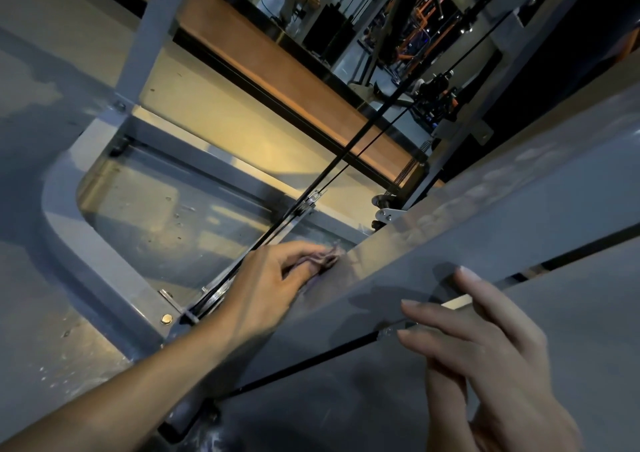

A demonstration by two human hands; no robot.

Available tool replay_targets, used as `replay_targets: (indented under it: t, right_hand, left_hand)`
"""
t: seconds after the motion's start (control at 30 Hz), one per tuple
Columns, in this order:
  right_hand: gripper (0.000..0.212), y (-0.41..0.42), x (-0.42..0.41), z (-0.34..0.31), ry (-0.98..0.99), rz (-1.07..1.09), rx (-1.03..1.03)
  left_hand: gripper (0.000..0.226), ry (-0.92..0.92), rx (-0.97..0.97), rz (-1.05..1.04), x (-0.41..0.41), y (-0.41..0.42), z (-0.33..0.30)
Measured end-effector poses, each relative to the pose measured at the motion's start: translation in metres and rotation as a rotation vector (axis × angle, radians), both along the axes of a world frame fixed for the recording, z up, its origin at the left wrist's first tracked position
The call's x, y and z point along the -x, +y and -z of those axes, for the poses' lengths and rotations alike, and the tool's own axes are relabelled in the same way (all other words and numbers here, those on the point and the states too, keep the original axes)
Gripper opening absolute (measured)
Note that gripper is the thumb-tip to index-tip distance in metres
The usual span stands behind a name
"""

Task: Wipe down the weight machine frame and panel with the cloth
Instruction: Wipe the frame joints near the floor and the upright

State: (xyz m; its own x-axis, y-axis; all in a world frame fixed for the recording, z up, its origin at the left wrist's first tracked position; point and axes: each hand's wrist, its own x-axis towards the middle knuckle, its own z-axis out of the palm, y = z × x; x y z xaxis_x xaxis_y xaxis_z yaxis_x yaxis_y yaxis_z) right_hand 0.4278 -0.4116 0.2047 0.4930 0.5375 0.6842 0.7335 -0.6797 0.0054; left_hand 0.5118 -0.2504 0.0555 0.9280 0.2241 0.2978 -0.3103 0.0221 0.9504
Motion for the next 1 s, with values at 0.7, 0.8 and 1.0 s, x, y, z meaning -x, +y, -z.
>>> replay_targets:
  t: [0.7, 0.8, 1.0]
  right_hand:
    - [0.041, -0.004, -0.011, 0.006, -0.026, -0.056, -0.08]
    - [0.04, -0.009, -0.016, 0.008, 0.005, -0.091, -0.088]
    - [0.034, -0.006, -0.017, 0.004, -0.03, -0.103, -0.11]
  left_hand:
    - [0.025, -0.145, 0.201, -0.073, 0.046, -0.009, -0.072]
    - [0.029, -0.228, 0.135, -0.136, 0.069, -0.012, -0.069]
    - [0.03, -0.235, 0.033, -0.157, 0.052, -0.002, -0.079]
